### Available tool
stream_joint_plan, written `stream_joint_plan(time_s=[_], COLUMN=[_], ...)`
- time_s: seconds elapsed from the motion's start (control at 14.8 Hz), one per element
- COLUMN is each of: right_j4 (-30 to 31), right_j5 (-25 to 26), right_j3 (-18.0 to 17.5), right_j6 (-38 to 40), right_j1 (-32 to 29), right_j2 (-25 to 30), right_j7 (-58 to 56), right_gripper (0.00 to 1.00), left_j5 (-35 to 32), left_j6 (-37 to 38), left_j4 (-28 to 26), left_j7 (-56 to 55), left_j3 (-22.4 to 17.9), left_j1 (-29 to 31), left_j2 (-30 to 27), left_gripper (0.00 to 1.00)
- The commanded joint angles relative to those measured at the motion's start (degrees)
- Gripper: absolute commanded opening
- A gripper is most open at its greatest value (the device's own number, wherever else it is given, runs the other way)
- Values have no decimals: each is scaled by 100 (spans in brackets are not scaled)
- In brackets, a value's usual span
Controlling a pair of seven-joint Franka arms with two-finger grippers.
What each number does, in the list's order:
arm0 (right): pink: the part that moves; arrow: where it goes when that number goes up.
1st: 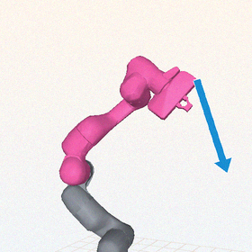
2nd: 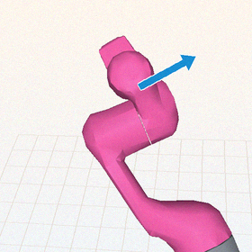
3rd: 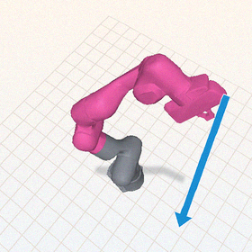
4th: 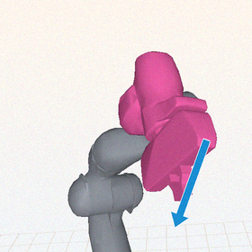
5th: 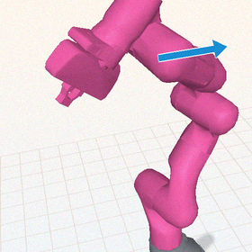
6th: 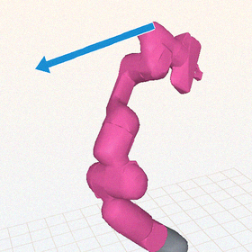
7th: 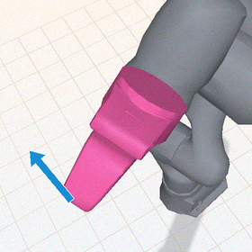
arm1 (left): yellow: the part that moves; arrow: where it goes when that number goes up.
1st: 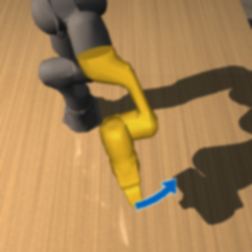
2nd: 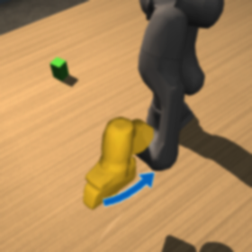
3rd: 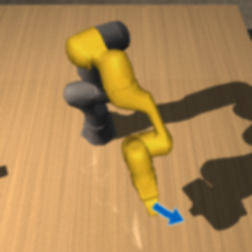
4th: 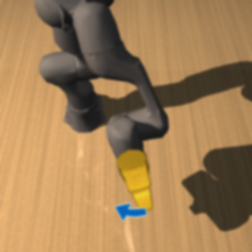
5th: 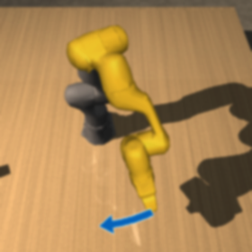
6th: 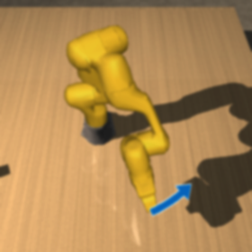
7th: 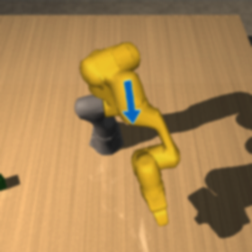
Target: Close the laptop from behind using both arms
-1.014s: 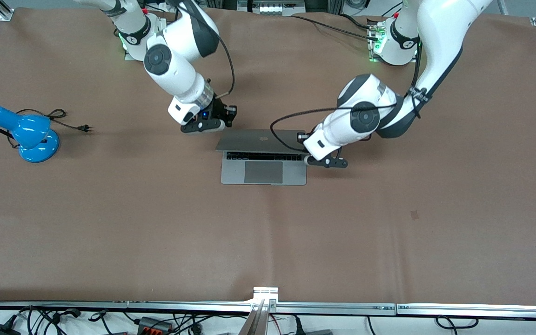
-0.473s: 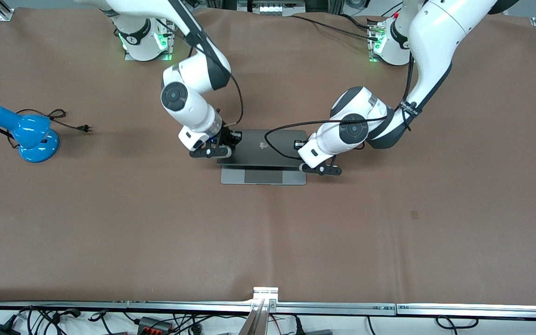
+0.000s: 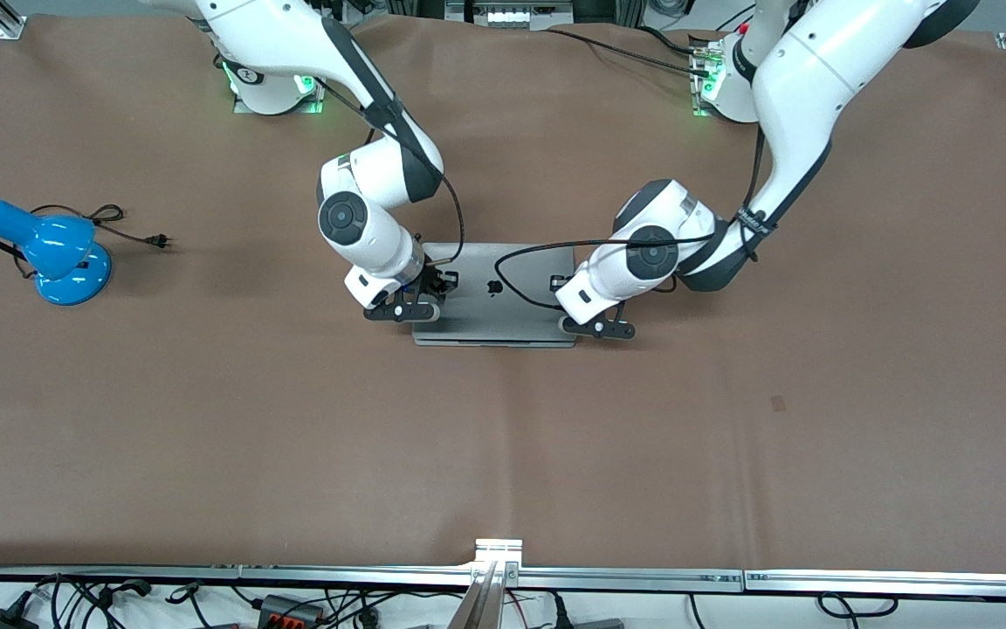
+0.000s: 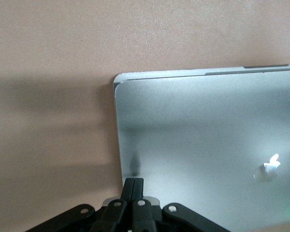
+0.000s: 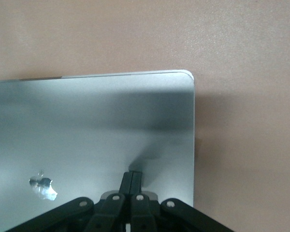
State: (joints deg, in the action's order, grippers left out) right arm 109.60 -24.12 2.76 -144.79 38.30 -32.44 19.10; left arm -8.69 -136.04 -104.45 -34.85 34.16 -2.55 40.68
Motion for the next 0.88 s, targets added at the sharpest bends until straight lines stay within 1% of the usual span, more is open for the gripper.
stream_joint_plan(time_s=[0.0, 0.14, 0.34, 0.41, 0.54, 0.68, 0.81], right_j4=[-228, -228, -281, -290, -299, -308, -308], right_j5=[-23, -23, -23, -23, -23, -23, 12], right_j3=[14, 14, 14, 23, 23, 67, 303], right_j6=[-14, -14, -14, -14, -14, -6, 90], right_j1=[-6, -6, -6, -6, -6, 2, 73], right_j2=[-219, -254, -307, -307, -281, -237, 34], right_j7=[15, 24, 15, 15, -2, 6, -11], right_gripper=[0, 0, 0, 0, 0, 0, 0], left_j5=[-159, -159, -168, -168, -177, -168, -142], left_j6=[-326, -537, -450, -285, 382, 945, 1368], left_j4=[153, 162, 276, 302, 478, 514, 557], left_j7=[-198, -180, -180, -171, -119, -101, -66], left_j3=[-515, -683, -683, -674, -666, -613, -473], left_j1=[-604, -746, -694, -668, -589, -326, -36], left_j2=[177, 256, 195, 151, -147, -567, -832], left_gripper=[0, 0, 0, 0, 0, 0, 0])
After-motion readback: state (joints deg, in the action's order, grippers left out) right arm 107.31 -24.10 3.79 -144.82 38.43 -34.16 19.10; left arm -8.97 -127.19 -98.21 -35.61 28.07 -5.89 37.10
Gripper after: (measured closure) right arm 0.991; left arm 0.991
